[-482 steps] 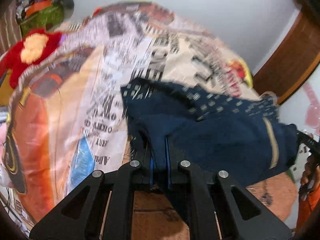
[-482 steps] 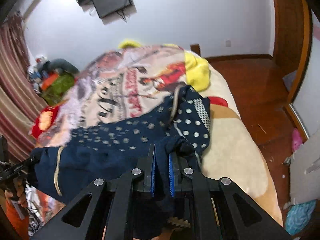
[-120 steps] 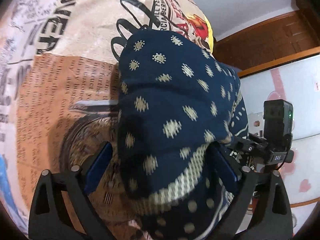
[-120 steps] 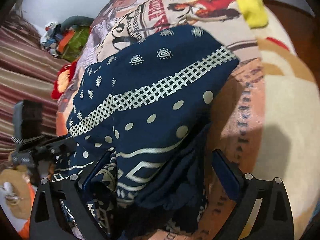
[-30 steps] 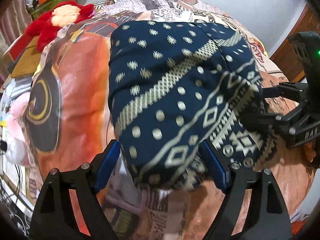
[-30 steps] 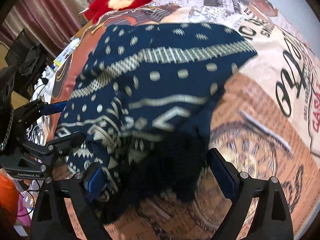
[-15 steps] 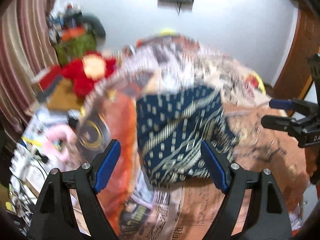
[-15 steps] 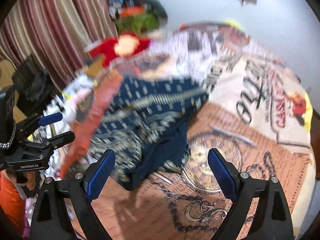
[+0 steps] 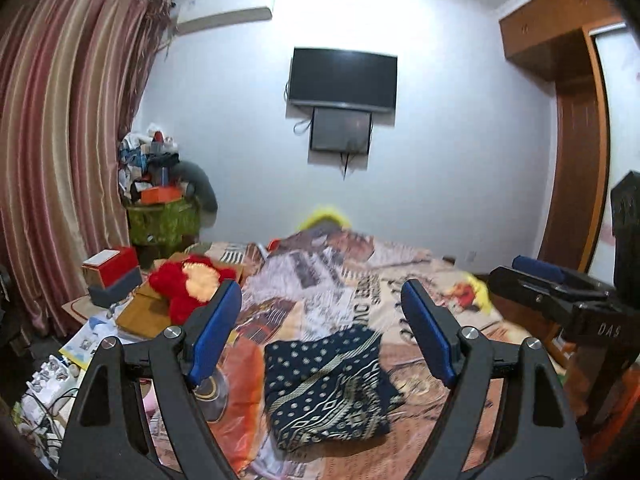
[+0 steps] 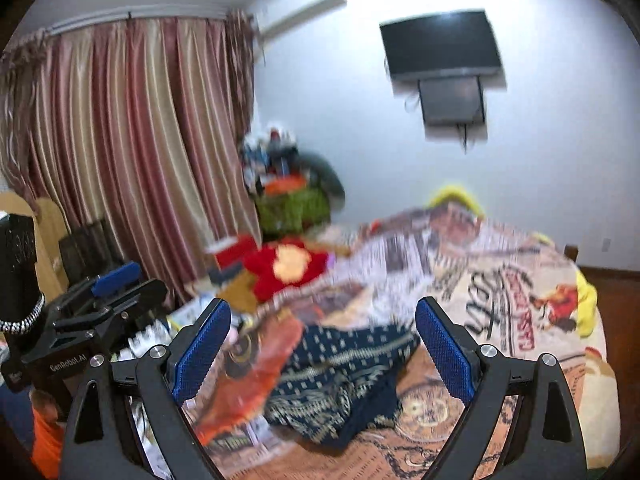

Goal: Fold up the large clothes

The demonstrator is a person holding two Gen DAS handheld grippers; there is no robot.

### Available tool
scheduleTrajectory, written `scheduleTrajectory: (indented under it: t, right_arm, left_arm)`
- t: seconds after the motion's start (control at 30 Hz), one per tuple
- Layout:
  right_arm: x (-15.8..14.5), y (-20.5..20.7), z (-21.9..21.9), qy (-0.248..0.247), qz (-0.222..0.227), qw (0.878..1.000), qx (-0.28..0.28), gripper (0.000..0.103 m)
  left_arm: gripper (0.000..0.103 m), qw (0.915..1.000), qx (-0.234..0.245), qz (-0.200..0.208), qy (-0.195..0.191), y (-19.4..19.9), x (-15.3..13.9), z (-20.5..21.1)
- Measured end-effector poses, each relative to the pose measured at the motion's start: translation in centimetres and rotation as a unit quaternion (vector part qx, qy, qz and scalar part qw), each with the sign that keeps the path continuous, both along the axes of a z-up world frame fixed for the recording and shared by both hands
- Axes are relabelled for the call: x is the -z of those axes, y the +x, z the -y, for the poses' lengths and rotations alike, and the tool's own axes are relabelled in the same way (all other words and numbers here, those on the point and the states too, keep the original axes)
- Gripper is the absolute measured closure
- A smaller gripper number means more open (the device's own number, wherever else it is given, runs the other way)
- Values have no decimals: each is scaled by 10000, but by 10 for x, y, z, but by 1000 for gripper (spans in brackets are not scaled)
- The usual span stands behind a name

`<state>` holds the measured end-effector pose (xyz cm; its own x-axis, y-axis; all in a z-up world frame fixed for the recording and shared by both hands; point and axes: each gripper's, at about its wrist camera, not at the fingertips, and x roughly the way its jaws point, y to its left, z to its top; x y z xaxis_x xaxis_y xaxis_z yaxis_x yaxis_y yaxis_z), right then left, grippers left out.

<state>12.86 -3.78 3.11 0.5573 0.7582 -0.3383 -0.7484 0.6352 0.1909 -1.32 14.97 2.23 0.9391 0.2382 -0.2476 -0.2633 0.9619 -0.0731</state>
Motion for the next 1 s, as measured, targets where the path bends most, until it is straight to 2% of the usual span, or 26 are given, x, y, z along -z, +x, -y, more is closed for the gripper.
scheduleTrajectory:
  t: [0.17,0.27,0.6,1.0]
  right_arm:
    - [-11,-34,11,222,397,9987,222,10]
    - [-11,-44,12,220,459,9981,340,4]
    - [-2,-53,14,94,311,9983,484,0]
    - [0,-58,13,64,390,9981,465,0]
  left_arm:
    - [20,9998,-14,184,-32,-13,0,8]
    - [9,9997,-29,200,-130,-16,4,10]
    - [9,9995,-130,116,-276,-22,14,13]
    - [9,9994,-147,86,-299,-22,17,11]
